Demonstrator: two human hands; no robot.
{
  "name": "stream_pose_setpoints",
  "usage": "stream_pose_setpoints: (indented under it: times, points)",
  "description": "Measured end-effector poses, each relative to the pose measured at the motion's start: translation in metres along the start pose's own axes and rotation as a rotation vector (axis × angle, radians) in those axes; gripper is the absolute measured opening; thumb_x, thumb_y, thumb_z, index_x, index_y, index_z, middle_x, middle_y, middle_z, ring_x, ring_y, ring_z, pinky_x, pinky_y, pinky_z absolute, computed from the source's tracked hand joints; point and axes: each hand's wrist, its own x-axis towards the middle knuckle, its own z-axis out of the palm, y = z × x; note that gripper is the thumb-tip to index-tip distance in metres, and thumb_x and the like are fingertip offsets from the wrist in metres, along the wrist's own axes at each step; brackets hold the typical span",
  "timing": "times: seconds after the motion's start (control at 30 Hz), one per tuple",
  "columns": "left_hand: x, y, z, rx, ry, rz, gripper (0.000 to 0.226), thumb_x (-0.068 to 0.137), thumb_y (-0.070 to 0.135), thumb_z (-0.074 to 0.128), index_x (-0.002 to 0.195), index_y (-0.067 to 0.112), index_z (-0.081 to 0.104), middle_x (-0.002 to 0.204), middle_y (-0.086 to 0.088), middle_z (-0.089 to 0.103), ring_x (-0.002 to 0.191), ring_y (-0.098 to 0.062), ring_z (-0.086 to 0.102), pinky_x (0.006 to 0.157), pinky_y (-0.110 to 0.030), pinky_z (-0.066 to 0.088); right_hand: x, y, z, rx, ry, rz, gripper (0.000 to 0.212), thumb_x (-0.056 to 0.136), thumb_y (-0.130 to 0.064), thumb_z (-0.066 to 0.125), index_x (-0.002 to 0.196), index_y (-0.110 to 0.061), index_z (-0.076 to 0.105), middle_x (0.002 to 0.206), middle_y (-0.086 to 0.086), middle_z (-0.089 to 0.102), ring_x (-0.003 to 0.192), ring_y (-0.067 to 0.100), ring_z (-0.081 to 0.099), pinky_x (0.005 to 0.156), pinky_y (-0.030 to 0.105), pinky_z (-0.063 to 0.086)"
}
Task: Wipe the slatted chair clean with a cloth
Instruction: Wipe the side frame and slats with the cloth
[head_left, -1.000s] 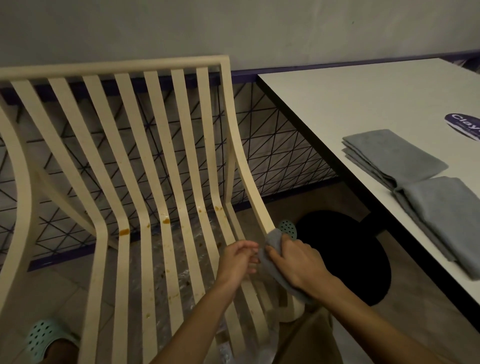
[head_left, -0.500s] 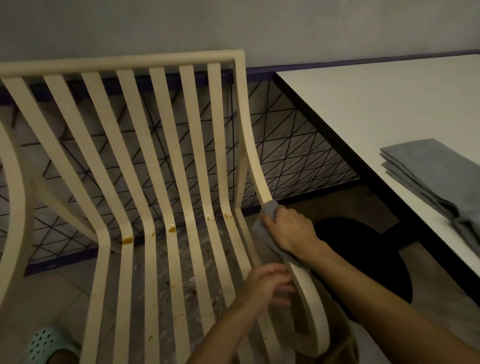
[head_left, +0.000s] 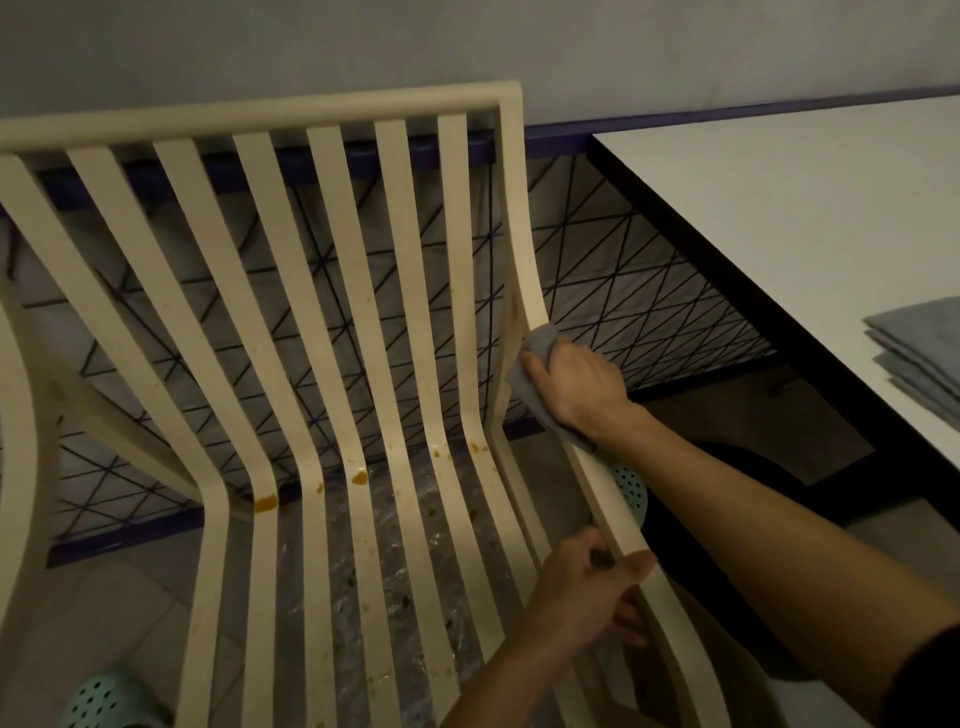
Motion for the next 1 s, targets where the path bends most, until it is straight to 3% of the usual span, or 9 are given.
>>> stream_pose_setpoints:
  times: [0.07, 0.2, 0.4, 0.57, 0.73, 1.0]
  points:
    - [0.002, -0.001, -0.001, -0.019, -0.016, 0.006, 0.023, 0.085, 0.033, 0.071, 0.091, 0.020, 0.053, 0.091, -0.008, 0.065, 0.065, -0.018, 0.067, 0.069, -0.039, 0.060, 0.020, -0.004, 0.001, 0.016, 0.026, -0.004, 0.051, 0.099, -0.053, 0.025, 0.103, -0.009, 0.052, 0.084, 0.004, 0.059, 0.073, 0.022, 0.058, 0.070, 0.037, 0.050]
    - [0.003, 0.000, -0.006, -0.063, -0.049, 0.006, 0.019, 0.083, 0.031, 0.073, 0.092, 0.025, 0.057, 0.096, -0.006, 0.070, 0.079, -0.022, 0.071, 0.080, -0.048, 0.058, 0.058, -0.014, -0.012, 0.032, 0.086, -0.046, 0.051, 0.100, -0.051, 0.027, 0.112, -0.007, 0.049, 0.095, 0.011, 0.063, 0.080, 0.026, 0.061, 0.071, 0.038, 0.050]
    - [0.003, 0.000, -0.011, 0.009, -0.054, 0.112, 0.015, 0.085, 0.034, 0.070, 0.088, 0.022, 0.061, 0.093, -0.006, 0.073, 0.074, -0.017, 0.071, 0.066, -0.035, 0.060, 0.074, -0.022, -0.019, 0.031, 0.071, -0.030, 0.053, 0.101, -0.049, 0.027, 0.124, -0.003, 0.041, 0.110, 0.018, 0.062, 0.096, 0.035, 0.061, 0.073, 0.037, 0.039]
    - [0.004, 0.001, -0.012, 0.078, -0.028, 0.118, 0.021, 0.083, 0.038, 0.072, 0.078, 0.024, 0.058, 0.068, 0.006, 0.072, 0.063, -0.016, 0.070, 0.052, -0.026, 0.054, 0.034, -0.010, -0.005, 0.012, 0.020, -0.002, 0.052, 0.101, -0.049, 0.028, 0.123, -0.004, 0.042, 0.106, 0.014, 0.063, 0.091, 0.033, 0.061, 0.071, 0.037, 0.042]
    - [-0.007, 0.003, -0.014, 0.254, 0.022, 0.150, 0.026, 0.086, 0.048, 0.064, 0.086, 0.022, 0.063, 0.092, -0.001, 0.073, 0.068, -0.017, 0.071, 0.052, -0.023, 0.047, -0.036, 0.008, 0.000, 0.003, -0.097, 0.000, 0.051, 0.101, -0.046, 0.030, 0.123, -0.002, 0.044, 0.113, 0.020, 0.061, 0.099, 0.036, 0.060, 0.076, 0.038, 0.043]
    - [-0.034, -0.011, -0.013, 0.231, 0.027, 0.160, 0.011, 0.094, 0.031, 0.059, 0.094, 0.021, 0.063, 0.091, -0.003, 0.075, 0.063, -0.013, 0.067, 0.050, -0.020, 0.048, -0.124, 0.024, -0.011, -0.007, -0.201, 0.044, 0.053, 0.101, -0.047, 0.029, 0.130, -0.004, 0.038, 0.113, 0.019, 0.062, 0.100, 0.037, 0.061, 0.077, 0.038, 0.042]
